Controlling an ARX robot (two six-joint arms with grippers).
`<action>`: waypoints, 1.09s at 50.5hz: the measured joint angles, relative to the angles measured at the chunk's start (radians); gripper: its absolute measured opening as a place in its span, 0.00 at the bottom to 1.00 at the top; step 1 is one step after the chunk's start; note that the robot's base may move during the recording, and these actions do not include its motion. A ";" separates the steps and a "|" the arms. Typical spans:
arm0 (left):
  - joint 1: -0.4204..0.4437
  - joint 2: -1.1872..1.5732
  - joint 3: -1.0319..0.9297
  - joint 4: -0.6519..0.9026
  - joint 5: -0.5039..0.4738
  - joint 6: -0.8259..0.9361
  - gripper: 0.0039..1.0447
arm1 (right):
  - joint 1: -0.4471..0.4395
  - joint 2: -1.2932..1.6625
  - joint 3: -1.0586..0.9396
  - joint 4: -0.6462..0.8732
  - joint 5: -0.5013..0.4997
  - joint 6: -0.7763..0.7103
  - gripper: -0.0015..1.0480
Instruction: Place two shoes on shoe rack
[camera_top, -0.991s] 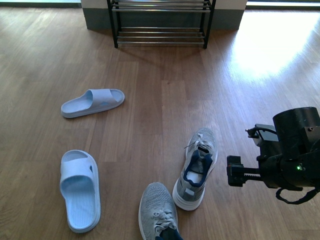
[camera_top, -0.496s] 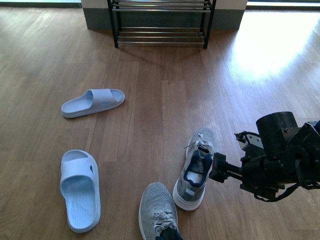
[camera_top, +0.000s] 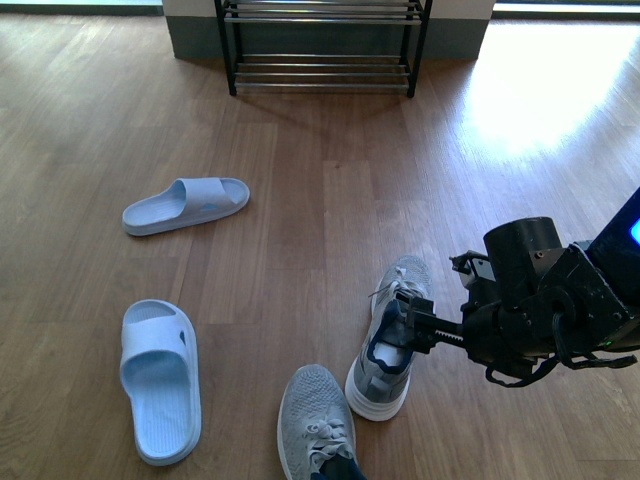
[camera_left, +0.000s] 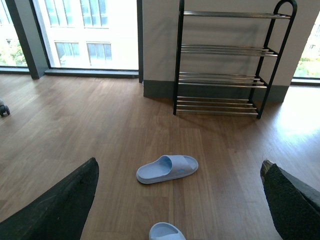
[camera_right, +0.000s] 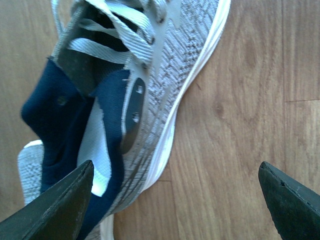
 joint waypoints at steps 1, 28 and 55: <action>0.000 0.000 0.000 0.000 0.000 0.000 0.91 | 0.000 0.005 0.000 0.002 0.006 -0.003 0.91; 0.000 0.000 0.000 0.000 0.000 0.000 0.91 | 0.038 0.053 0.048 0.087 0.062 0.010 0.91; 0.000 0.000 0.000 0.000 0.000 0.000 0.91 | 0.032 0.147 0.070 0.176 0.209 -0.109 0.45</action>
